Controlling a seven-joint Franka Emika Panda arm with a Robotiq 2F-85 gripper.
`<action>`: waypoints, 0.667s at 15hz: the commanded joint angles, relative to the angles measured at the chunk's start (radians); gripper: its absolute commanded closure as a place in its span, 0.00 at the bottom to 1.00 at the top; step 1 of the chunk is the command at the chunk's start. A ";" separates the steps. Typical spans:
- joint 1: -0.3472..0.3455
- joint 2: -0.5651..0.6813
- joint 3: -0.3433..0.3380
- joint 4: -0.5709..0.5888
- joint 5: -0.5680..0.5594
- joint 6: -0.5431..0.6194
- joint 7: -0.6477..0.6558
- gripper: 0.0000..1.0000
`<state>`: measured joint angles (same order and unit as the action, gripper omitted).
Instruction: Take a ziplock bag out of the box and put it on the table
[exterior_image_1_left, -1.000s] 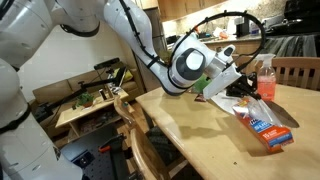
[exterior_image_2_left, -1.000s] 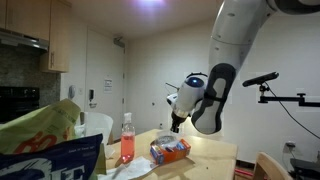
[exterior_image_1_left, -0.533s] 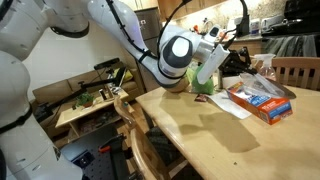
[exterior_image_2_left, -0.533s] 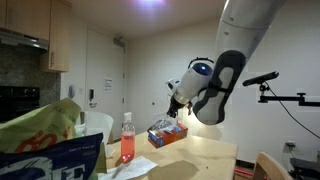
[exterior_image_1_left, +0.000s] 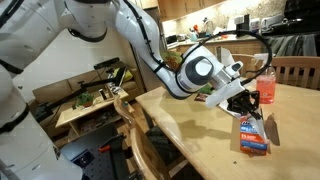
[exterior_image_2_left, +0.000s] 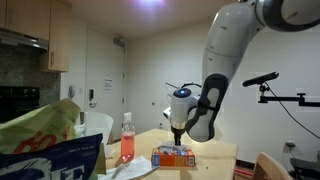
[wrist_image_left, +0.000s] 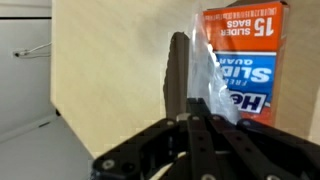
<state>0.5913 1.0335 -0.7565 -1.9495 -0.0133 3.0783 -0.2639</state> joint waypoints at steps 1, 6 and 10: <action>-0.073 -0.003 0.042 0.050 -0.126 -0.040 0.075 0.99; -0.107 -0.004 0.057 0.079 -0.177 -0.037 0.102 1.00; -0.047 -0.011 -0.006 -0.001 -0.223 0.081 0.188 1.00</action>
<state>0.4960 1.0560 -0.7112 -1.8641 -0.1945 3.0741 -0.1360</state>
